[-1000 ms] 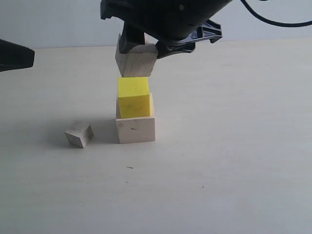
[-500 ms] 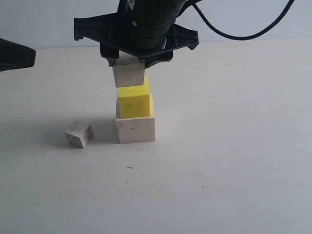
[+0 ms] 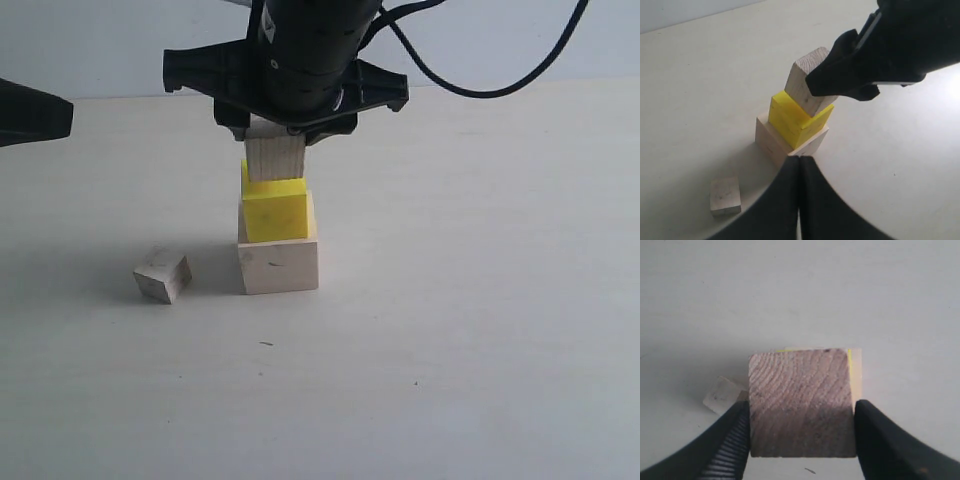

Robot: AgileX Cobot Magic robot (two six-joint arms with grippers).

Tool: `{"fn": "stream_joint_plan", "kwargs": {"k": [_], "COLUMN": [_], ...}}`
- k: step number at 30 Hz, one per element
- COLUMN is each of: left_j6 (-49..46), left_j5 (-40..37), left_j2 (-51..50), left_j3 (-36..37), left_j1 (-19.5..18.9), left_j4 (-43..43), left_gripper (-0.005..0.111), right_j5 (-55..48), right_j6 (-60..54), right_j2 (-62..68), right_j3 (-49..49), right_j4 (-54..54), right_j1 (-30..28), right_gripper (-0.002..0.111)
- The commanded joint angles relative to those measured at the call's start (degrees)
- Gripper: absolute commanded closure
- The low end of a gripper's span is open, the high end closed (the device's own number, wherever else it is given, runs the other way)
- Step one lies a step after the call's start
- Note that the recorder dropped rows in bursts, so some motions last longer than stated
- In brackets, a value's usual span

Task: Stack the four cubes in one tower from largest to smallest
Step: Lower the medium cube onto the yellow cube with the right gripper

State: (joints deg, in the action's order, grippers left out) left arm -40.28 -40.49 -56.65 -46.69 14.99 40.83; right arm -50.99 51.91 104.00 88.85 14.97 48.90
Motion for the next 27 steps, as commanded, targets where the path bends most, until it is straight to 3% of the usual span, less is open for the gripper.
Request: {"fn": "stream_joint_plan", "kwargs": {"k": [1, 27], "left_j6": [0.3, 0.4], "left_j5": [-0.2, -0.4], "left_j2": [-0.1, -0.1], "left_j3": [0.1, 0.1], "left_j1": [0.4, 0.4], "left_j4": [0.8, 0.8], "left_gripper": [0.107, 0.107], "right_j5": [0.8, 1.5], "right_j6": [0.2, 0.2], "right_j2": [1.0, 0.9], "right_j3": [0.4, 0.4], "right_j4": [0.3, 0.7], "right_j1": [0.1, 0.1], "right_gripper": [0.108, 0.108]}}
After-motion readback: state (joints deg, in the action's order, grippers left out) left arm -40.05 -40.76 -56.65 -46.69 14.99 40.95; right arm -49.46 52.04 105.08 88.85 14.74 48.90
